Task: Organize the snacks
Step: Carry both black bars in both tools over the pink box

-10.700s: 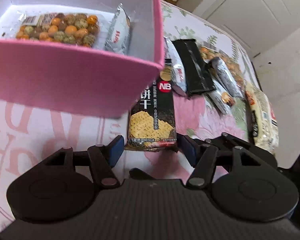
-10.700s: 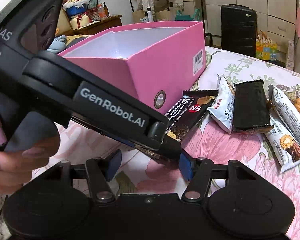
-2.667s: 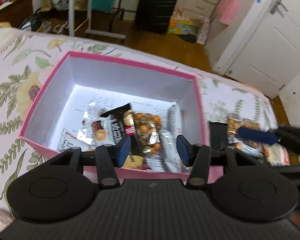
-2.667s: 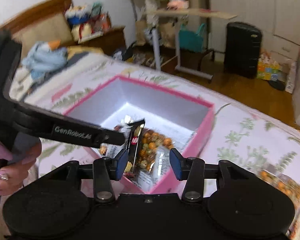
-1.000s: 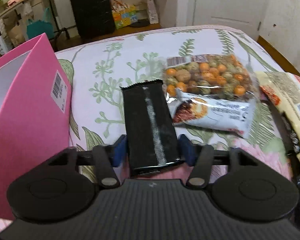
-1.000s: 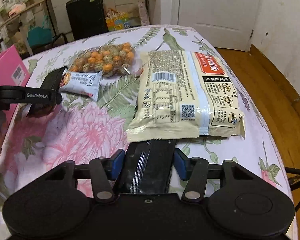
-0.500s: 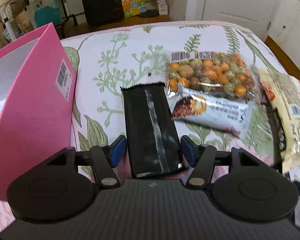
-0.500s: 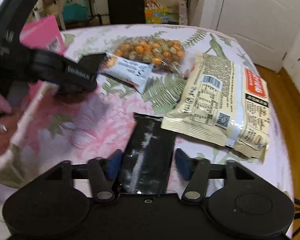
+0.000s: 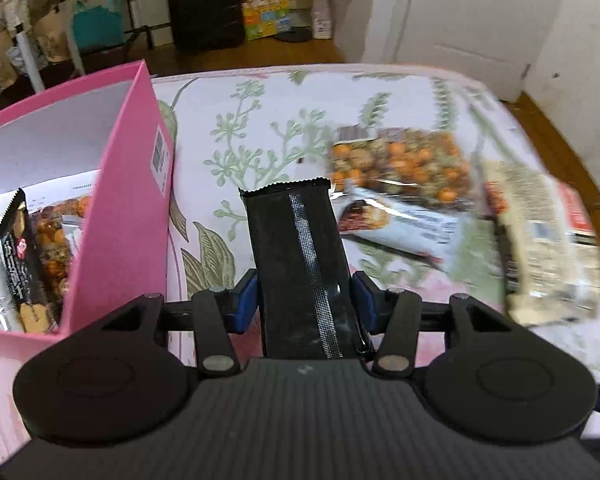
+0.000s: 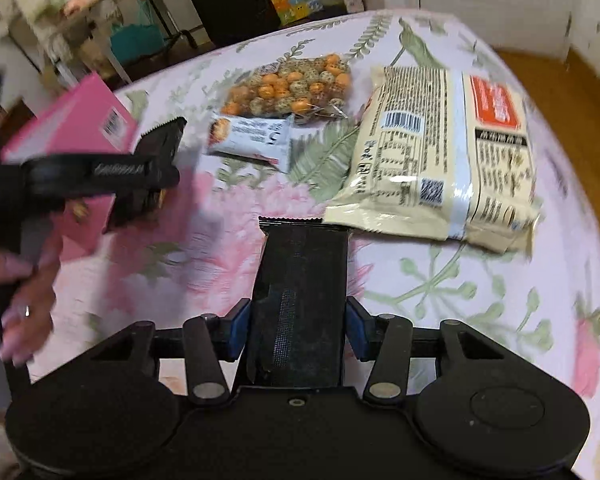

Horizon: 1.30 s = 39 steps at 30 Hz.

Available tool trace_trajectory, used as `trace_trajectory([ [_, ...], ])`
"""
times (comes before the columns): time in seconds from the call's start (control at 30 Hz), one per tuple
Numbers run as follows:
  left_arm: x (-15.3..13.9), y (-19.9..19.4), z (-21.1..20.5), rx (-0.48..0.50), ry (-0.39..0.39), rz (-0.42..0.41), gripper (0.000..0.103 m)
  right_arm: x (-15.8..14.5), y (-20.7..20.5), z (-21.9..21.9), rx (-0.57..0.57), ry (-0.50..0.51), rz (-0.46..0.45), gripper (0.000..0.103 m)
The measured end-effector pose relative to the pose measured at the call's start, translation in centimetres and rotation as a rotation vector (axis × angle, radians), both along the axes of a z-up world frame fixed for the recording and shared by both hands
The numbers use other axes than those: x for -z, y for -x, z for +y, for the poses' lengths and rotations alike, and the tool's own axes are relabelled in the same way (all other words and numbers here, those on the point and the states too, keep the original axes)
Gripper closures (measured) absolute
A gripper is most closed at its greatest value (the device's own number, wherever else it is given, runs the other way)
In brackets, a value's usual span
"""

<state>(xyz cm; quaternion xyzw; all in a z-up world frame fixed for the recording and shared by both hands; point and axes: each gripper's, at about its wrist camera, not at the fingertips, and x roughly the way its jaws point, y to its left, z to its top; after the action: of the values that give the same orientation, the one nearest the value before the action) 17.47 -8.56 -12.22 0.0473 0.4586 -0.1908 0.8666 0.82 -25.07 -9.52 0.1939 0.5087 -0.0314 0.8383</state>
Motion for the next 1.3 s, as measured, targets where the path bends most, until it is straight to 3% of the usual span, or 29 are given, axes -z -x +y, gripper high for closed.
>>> trace_trajectory([
  [0.17, -3.0, 2.5, 0.3, 0.070, -0.012, -0.017, 0.055, -2.0, 0.3, 0.1, 0.003, -0.084, 0.000, 0.049],
  [0.43, -5.8, 5.1, 1.8, 0.117, -0.004, 0.041, 0.055, -6.0, 0.6, 2.2, -0.071, -0.006, -0.032, 0.049],
  [0.73, -8.7, 6.3, 4.5, 0.110, 0.017, 0.036, 0.055, -9.6, 1.1, 4.1, -0.159, -0.021, -0.071, 0.049],
  [1.07, -11.1, 6.4, 10.0, -0.016, 0.046, -0.003, 0.054, -11.7, 0.4, 6.8, -0.266, 0.017, -0.129, 0.049],
  [1.3, -12.4, 4.4, 15.4, -0.182, 0.024, -0.072, 0.054, -13.0, -3.4, 10.8, -0.435, 0.007, -0.250, 0.049],
])
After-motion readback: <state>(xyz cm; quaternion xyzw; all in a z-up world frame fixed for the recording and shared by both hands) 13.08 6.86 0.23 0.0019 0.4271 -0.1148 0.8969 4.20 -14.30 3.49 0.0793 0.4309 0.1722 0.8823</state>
